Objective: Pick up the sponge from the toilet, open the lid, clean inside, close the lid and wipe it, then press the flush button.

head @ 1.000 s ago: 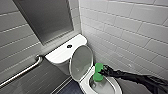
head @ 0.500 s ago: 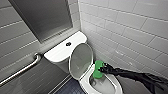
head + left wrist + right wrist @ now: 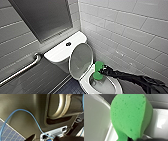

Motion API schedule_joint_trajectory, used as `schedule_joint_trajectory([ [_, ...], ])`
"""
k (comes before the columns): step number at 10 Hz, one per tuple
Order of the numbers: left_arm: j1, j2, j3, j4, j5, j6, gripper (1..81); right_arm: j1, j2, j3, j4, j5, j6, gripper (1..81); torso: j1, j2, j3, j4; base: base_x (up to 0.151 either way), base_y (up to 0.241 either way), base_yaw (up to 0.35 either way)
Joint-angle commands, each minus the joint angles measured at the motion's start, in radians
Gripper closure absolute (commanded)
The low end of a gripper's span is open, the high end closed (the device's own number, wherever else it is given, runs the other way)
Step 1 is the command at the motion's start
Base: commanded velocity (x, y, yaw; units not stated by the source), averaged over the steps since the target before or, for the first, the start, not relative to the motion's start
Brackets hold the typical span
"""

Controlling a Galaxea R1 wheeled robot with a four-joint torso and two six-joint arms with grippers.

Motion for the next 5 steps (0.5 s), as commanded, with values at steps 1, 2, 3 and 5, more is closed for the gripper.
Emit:
schedule_joint_trajectory([
  [1,0.038,-0.002,0.011,-0.008,0.09,0.003,1.0,0.083,-0.091,0.121,0.003,0.007,0.006,81.1,0.0,0.0,0.0,0.0,0.0,0.0,0.0],
  [2,0.038,0.001,0.011,-0.005,0.088,0.003,1.0,0.069,-0.15,0.214,0.001,0.018,0.005,81.1,0.0,0.0,0.0,0.0,0.0,0.0,0.0],
  [3,0.038,0.007,0.011,-0.004,0.088,0.003,1.0,0.06,-0.204,0.282,0.003,0.021,0.006,81.1,0.0,0.0,0.0,0.0,0.0,0.0,0.0],
  [5,0.038,0.008,0.011,-0.002,0.088,0.005,1.0,0.023,-0.252,0.325,0.006,0.053,0.006,81.1,0.0,0.0,0.0,0.0,0.0,0.0,0.0],
])
